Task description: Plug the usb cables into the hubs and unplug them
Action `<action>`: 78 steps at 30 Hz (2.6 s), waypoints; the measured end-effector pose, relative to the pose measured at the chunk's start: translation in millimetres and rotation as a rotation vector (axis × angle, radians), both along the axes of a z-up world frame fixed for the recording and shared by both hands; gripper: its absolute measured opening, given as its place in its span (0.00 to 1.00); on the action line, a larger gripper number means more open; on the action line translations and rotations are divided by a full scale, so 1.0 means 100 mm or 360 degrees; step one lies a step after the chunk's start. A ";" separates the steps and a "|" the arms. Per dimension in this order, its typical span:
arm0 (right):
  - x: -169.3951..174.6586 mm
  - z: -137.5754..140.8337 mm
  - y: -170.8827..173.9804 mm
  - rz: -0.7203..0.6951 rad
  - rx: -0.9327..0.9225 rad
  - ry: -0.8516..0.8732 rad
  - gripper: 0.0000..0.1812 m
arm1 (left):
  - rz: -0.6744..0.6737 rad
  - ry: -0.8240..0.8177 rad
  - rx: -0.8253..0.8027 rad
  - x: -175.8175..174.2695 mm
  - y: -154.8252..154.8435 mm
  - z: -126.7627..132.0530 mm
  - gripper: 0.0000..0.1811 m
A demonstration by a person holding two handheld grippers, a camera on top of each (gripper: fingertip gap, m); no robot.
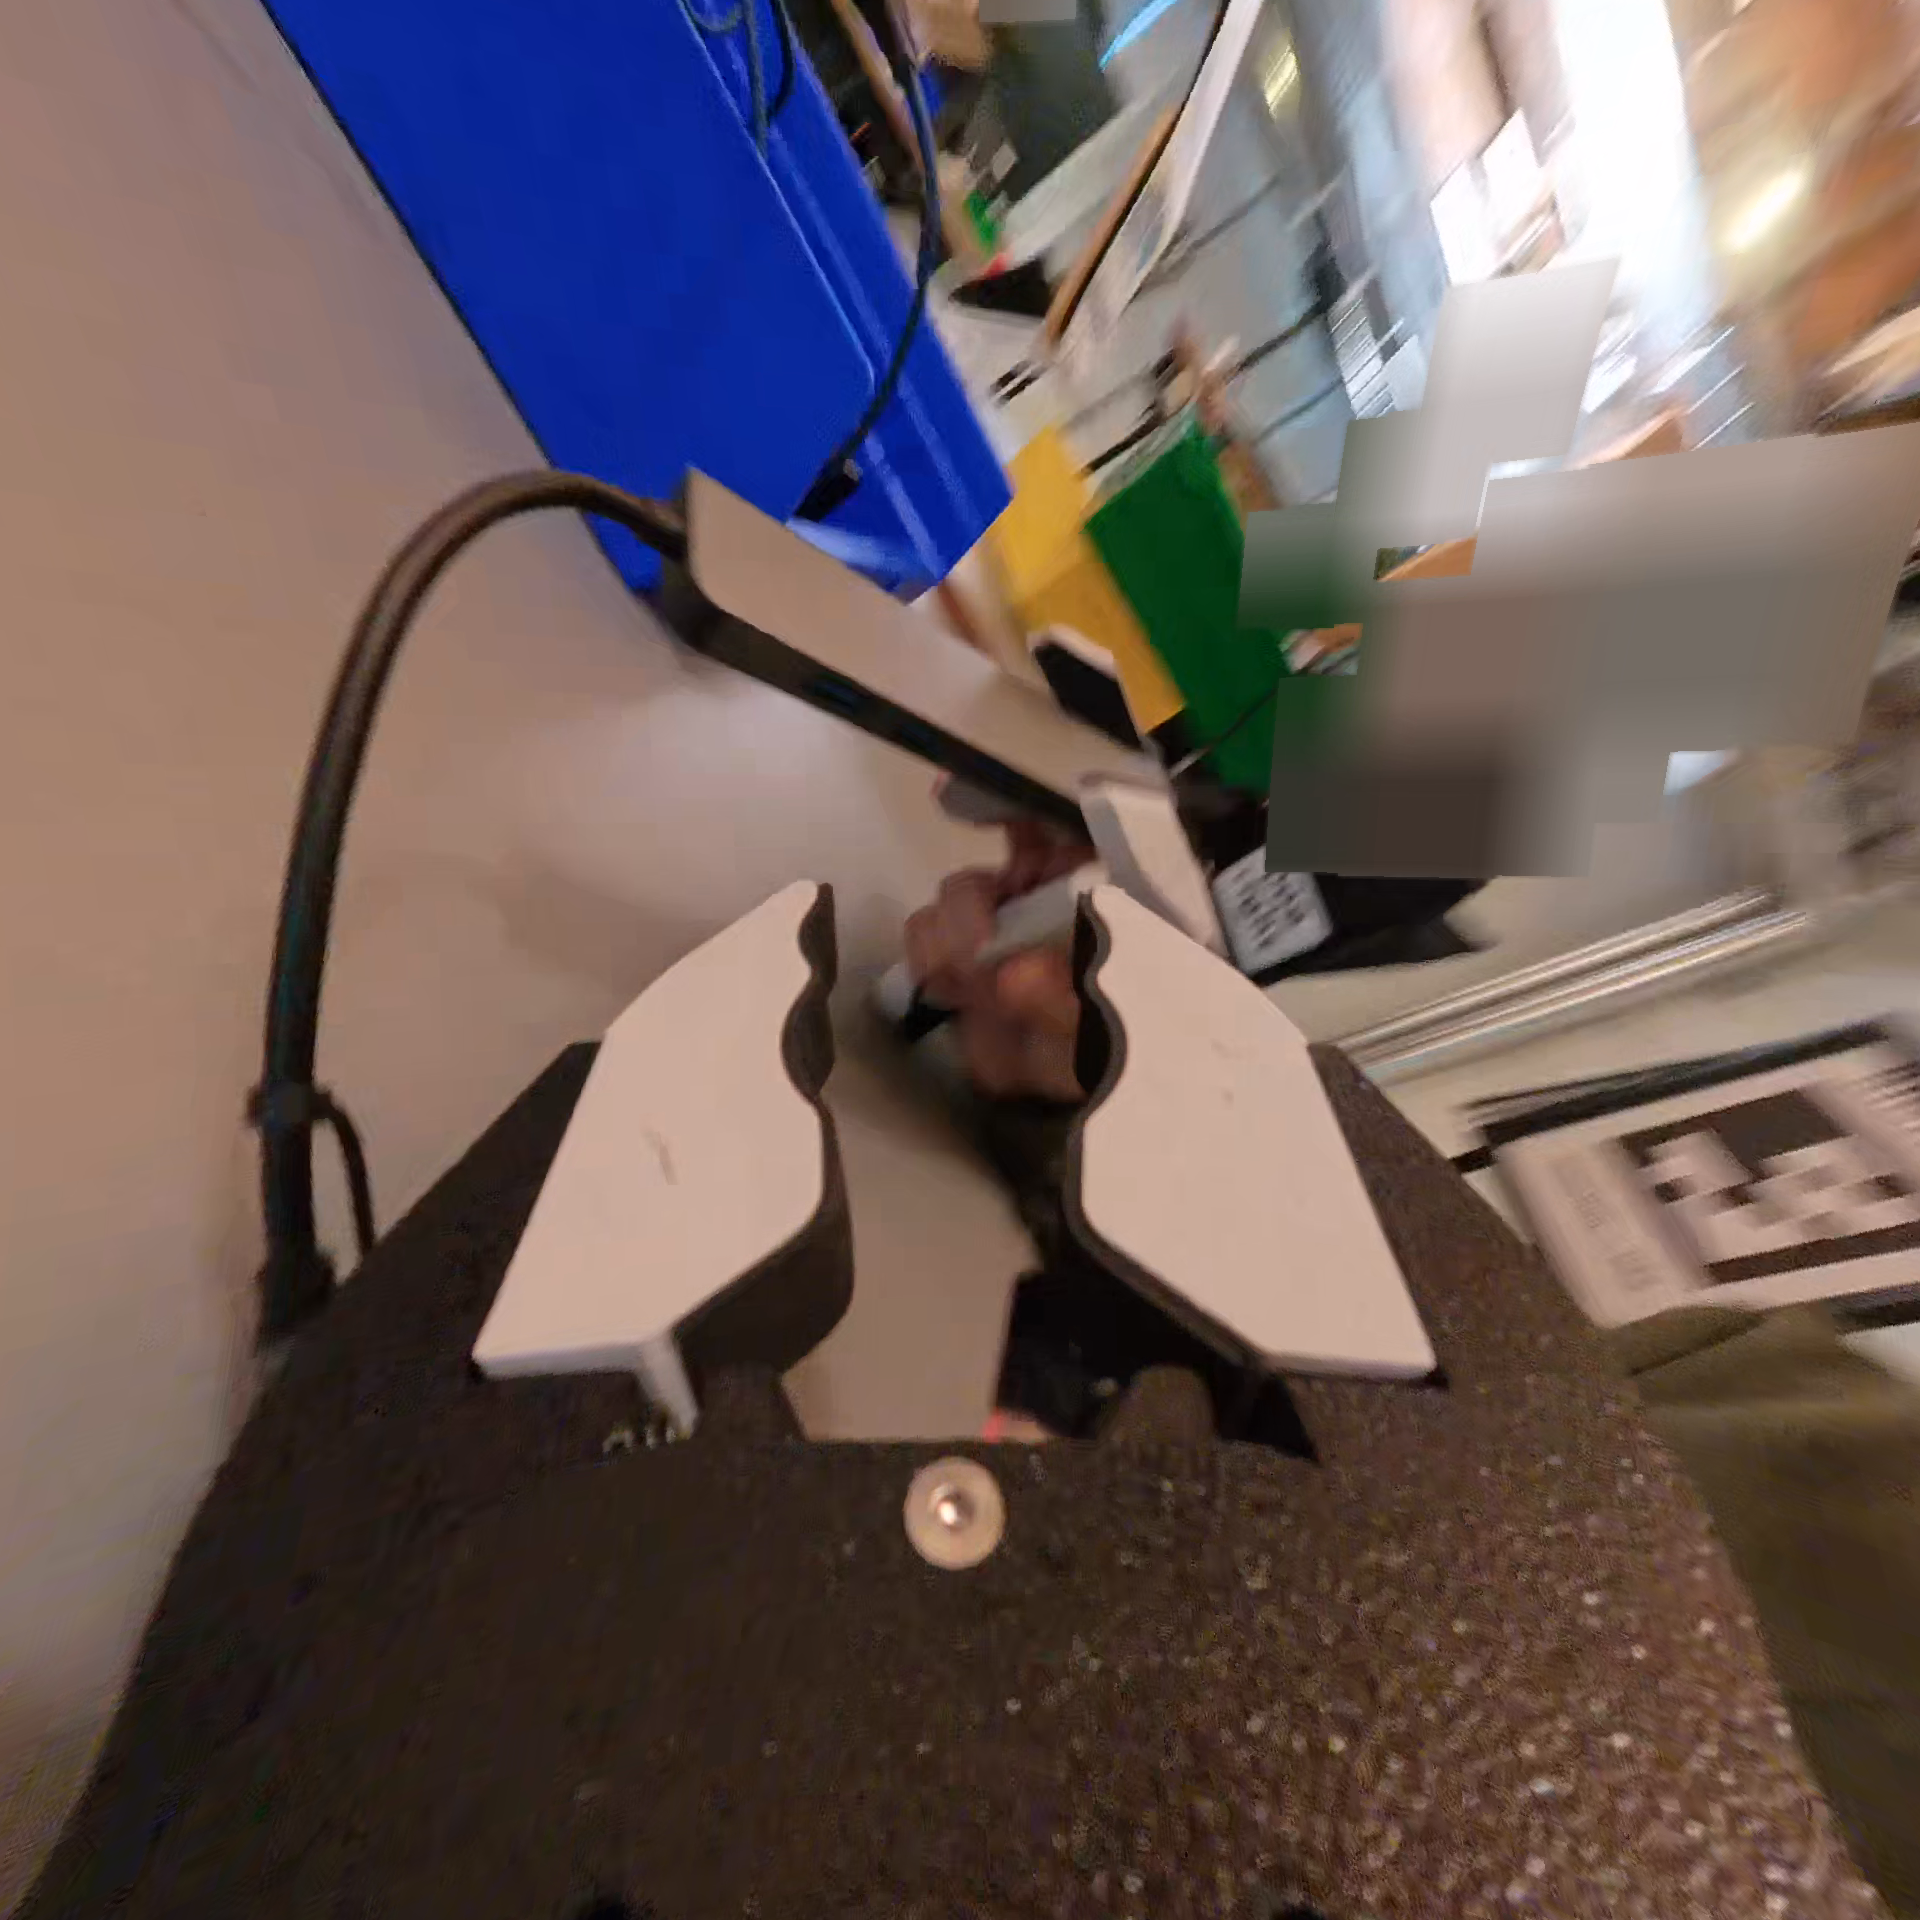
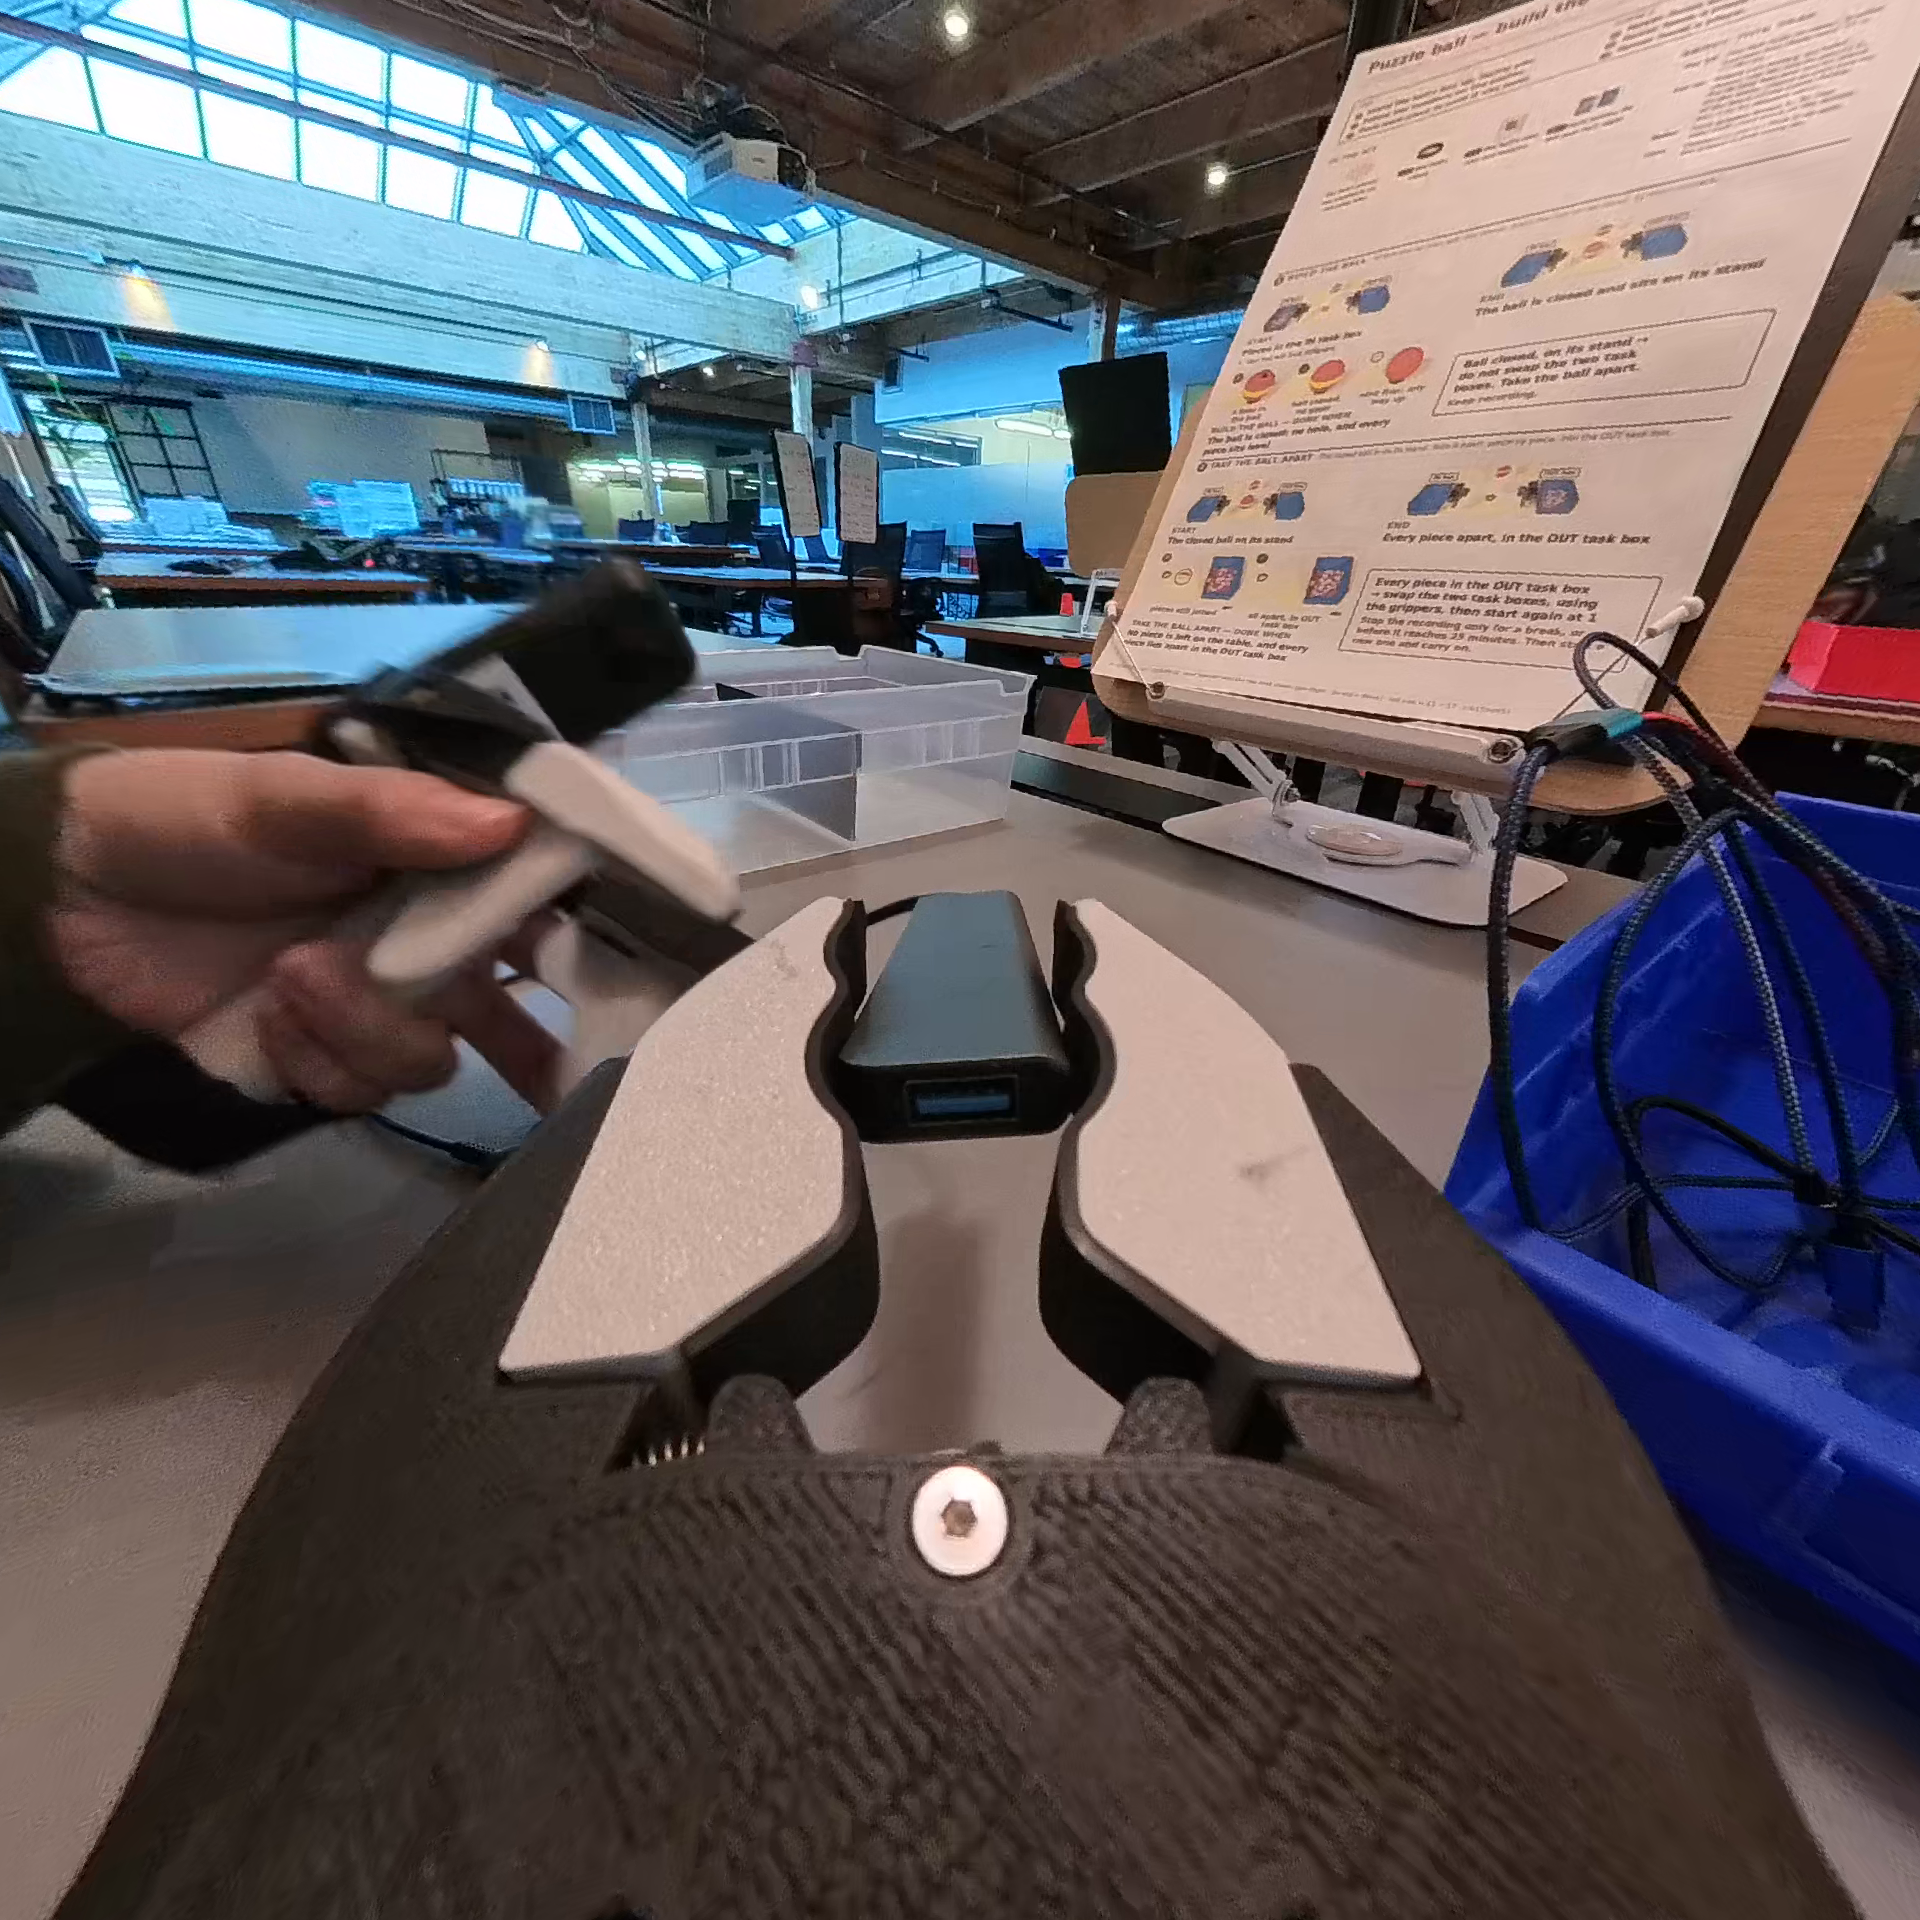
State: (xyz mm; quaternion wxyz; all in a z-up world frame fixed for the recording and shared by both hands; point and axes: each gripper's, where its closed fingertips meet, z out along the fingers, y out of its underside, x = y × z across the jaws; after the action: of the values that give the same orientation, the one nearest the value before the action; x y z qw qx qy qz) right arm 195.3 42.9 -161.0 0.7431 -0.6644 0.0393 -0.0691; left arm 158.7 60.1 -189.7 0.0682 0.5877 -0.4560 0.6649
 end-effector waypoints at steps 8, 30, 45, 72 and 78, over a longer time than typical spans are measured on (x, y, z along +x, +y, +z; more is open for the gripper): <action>-0.07 -0.03 0.05 0.0036 -0.0054 -0.0052 0.19 | 0.0089 -0.0088 -0.0593 0.37 -0.04 0.16 0.08; -0.16 -0.07 0.10 0.0083 -0.0119 -0.0130 0.18 | 0.0108 -0.0002 -0.0588 0.33 0.26 0.35 0.05; -0.08 -0.06 0.06 0.0034 -0.0090 -0.0049 0.18 | 0.0089 -0.0091 -0.0333 0.40 0.20 0.38 0.17; -0.13 -0.03 0.06 0.0099 -0.0053 -0.0074 0.19 | 0.0001 -0.0016 -0.0452 0.35 -0.08 0.39 0.05; -0.15 -0.08 0.10 0.0063 -0.0128 -0.0141 0.21 | -0.0058 0.0019 -0.0406 0.33 -0.20 0.38 0.05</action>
State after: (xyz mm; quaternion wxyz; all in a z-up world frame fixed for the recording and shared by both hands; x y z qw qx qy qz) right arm 179.9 52.9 -168.9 0.7181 -0.6907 -0.0095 -0.0852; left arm 191.8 40.5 -151.2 0.1570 0.5698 -0.3780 0.7126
